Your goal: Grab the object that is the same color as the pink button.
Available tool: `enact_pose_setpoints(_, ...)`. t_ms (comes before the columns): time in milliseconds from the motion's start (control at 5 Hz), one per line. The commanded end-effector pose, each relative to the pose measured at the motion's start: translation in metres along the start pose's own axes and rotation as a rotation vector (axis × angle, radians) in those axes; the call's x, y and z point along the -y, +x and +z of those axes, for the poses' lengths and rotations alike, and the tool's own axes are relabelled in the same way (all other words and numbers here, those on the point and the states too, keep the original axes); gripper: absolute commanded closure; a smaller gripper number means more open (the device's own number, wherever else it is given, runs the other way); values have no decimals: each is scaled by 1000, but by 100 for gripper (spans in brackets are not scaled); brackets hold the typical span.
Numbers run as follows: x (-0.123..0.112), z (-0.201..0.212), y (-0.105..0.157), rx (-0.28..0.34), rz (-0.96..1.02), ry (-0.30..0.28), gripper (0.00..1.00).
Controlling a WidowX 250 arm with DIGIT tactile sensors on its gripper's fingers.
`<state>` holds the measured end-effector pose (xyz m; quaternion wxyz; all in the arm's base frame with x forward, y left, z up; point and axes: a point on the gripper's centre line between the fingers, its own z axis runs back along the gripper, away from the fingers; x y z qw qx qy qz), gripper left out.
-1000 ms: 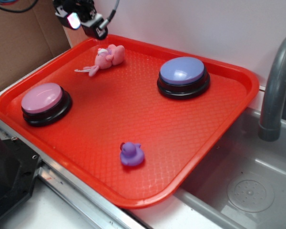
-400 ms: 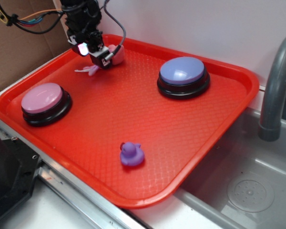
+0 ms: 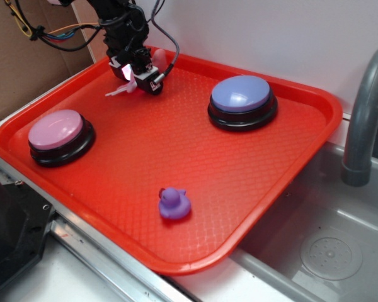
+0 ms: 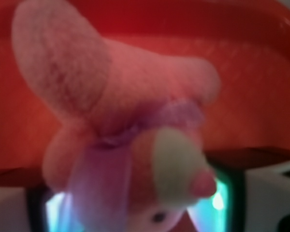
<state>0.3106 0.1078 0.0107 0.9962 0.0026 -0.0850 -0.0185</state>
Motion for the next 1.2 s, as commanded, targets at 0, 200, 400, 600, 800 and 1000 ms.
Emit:
enact_pose_setpoints(0,0,56,-22,57,40,63,100)
enact_pose_setpoints(200,26,109,-34,28,80,155,100)
enact_pose_setpoints(400,59,162,-44,21,101,180,100)
enact_pose_setpoints(600,87,217,-47,-12,-19,67,100)
enact_pose_setpoints(800,119,254,-58,17,-85,110,100)
enact_pose_setpoints(1000,120,250,-66,-59,-50,24,100)
